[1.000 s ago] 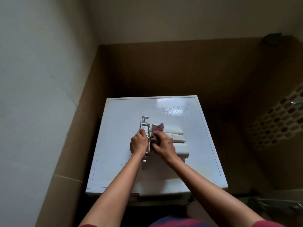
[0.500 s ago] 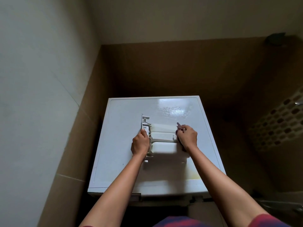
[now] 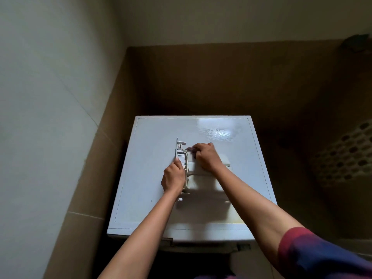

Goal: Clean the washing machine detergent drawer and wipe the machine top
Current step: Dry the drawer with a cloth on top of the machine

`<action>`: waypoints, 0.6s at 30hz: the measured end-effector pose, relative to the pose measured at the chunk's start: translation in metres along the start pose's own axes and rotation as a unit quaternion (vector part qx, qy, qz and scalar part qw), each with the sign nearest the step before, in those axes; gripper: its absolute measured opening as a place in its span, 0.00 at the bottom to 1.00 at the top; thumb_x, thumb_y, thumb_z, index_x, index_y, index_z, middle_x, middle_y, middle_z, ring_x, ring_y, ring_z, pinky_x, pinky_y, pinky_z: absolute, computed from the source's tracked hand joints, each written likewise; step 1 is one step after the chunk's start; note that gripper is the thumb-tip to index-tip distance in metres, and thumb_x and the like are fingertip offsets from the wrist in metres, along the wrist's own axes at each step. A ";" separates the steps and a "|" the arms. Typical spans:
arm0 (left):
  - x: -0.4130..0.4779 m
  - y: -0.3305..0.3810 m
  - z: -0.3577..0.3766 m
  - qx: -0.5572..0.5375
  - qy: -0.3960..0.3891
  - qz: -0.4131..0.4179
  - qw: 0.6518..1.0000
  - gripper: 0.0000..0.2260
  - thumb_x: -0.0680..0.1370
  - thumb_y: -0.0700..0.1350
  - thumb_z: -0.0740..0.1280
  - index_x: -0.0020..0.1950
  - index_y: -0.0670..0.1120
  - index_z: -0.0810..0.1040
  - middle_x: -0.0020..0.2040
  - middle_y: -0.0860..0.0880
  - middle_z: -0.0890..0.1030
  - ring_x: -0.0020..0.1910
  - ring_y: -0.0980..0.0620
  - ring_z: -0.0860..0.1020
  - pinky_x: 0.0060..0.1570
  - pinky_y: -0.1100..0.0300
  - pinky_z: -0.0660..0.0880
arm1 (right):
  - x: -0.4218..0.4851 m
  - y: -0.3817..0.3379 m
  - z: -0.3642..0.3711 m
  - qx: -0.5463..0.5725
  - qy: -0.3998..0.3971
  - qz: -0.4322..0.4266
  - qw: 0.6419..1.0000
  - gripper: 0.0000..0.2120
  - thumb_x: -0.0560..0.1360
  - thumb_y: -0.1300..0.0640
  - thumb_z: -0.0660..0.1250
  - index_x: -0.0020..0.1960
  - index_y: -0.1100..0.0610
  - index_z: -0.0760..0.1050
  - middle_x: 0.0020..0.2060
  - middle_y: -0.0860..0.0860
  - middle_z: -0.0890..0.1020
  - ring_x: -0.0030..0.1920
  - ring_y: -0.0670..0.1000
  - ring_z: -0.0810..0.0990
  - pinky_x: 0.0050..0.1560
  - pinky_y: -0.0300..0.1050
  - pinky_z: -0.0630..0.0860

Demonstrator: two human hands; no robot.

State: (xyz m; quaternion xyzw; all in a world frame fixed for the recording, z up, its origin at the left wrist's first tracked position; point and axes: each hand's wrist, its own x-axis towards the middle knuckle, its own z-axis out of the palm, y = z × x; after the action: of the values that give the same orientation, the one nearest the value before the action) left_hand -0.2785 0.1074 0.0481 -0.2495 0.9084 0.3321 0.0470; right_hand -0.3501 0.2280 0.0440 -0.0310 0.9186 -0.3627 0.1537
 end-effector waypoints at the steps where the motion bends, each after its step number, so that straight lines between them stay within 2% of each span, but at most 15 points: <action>1: 0.000 0.000 0.000 0.001 0.002 -0.003 1.000 0.27 0.83 0.54 0.46 0.51 0.38 0.79 0.54 0.35 0.80 0.55 0.36 0.77 0.50 0.50 0.73 | 0.002 0.010 -0.009 0.028 0.010 0.040 0.999 0.16 0.71 0.61 0.58 0.52 0.55 0.80 0.53 0.51 0.84 0.57 0.55 0.77 0.61 0.47 0.69; 3: -0.001 0.001 0.000 0.000 0.003 -0.004 1.000 0.27 0.83 0.54 0.46 0.49 0.38 0.79 0.54 0.36 0.80 0.54 0.36 0.77 0.50 0.50 0.73 | 0.003 0.035 -0.029 0.109 0.031 0.122 0.986 0.11 0.68 0.66 0.62 0.43 0.55 0.80 0.47 0.54 0.85 0.50 0.54 0.82 0.54 0.49 0.76; 4: -0.001 0.002 0.000 -0.002 0.001 -0.004 1.000 0.27 0.83 0.54 0.46 0.49 0.38 0.79 0.54 0.36 0.80 0.54 0.36 0.77 0.50 0.50 0.73 | 0.002 0.047 -0.040 0.129 0.030 0.151 0.980 0.09 0.69 0.66 0.63 0.41 0.56 0.79 0.45 0.56 0.85 0.46 0.54 0.82 0.49 0.50 0.77; 7: -0.001 0.003 0.003 0.000 -0.010 0.007 1.000 0.26 0.83 0.54 0.46 0.49 0.39 0.78 0.54 0.36 0.80 0.54 0.36 0.77 0.50 0.50 0.73 | 0.004 0.070 -0.060 0.101 -0.014 0.203 0.974 0.09 0.77 0.63 0.62 0.47 0.64 0.80 0.37 0.58 0.80 0.33 0.49 0.78 0.38 0.42 0.73; 8: -0.001 0.003 0.004 0.001 -0.012 0.013 1.000 0.26 0.83 0.54 0.46 0.49 0.39 0.78 0.53 0.36 0.80 0.54 0.36 0.77 0.50 0.50 0.73 | 0.008 0.070 -0.062 0.064 -0.031 0.208 0.976 0.10 0.77 0.63 0.60 0.48 0.67 0.79 0.35 0.58 0.78 0.34 0.49 0.80 0.37 0.41 0.71; 9: -0.001 0.002 0.004 0.002 -0.011 0.020 1.000 0.26 0.83 0.54 0.46 0.49 0.39 0.78 0.53 0.36 0.81 0.54 0.36 0.77 0.49 0.51 0.73 | 0.012 0.065 -0.061 0.011 -0.043 0.213 0.976 0.11 0.77 0.63 0.59 0.46 0.67 0.78 0.35 0.58 0.78 0.39 0.53 0.81 0.40 0.42 0.70; 11: -0.001 0.002 0.003 0.003 -0.006 0.028 1.000 0.25 0.83 0.53 0.47 0.49 0.39 0.78 0.53 0.36 0.81 0.53 0.36 0.77 0.49 0.50 0.73 | 0.017 0.044 -0.057 -0.073 -0.051 0.209 0.974 0.10 0.74 0.63 0.56 0.43 0.63 0.76 0.40 0.58 0.79 0.50 0.60 0.78 0.49 0.45 0.69; 13: -0.002 0.002 0.002 0.005 -0.001 0.030 1.000 0.25 0.83 0.53 0.47 0.50 0.38 0.78 0.53 0.36 0.80 0.54 0.36 0.77 0.49 0.50 0.73 | 0.025 0.023 -0.049 -0.113 -0.074 0.175 0.975 0.12 0.73 0.62 0.55 0.48 0.62 0.76 0.45 0.59 0.79 0.52 0.60 0.76 0.56 0.47 0.69; 15: -0.002 0.003 0.003 0.007 -0.001 0.029 1.000 0.25 0.83 0.53 0.47 0.51 0.38 0.79 0.54 0.36 0.80 0.55 0.36 0.77 0.50 0.50 0.73 | 0.036 0.000 -0.040 -0.093 -0.106 0.141 0.980 0.13 0.72 0.62 0.55 0.48 0.62 0.77 0.44 0.60 0.78 0.49 0.59 0.77 0.50 0.46 0.71; 17: -0.001 0.003 0.004 0.011 -0.002 0.026 1.000 0.25 0.83 0.53 0.47 0.52 0.38 0.79 0.55 0.35 0.80 0.55 0.36 0.77 0.50 0.50 0.73 | 0.044 -0.023 -0.030 -0.043 -0.139 0.108 0.983 0.09 0.72 0.62 0.58 0.39 0.60 0.76 0.38 0.59 0.77 0.40 0.57 0.76 0.37 0.42 0.69; 18: -0.001 0.003 0.004 0.012 -0.002 0.024 1.000 0.25 0.83 0.53 0.47 0.53 0.38 0.79 0.55 0.35 0.80 0.55 0.35 0.77 0.50 0.49 0.73 | 0.047 -0.030 -0.025 -0.019 -0.145 0.092 0.985 0.09 0.71 0.62 0.59 0.34 0.59 0.74 0.35 0.58 0.76 0.36 0.56 0.74 0.33 0.42 0.67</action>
State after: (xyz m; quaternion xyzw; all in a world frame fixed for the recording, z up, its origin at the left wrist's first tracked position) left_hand -0.2796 0.1119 0.0467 -0.2264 0.9180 0.3226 0.0439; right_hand -0.4038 0.2145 0.0696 -0.0011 0.8924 -0.3208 0.3175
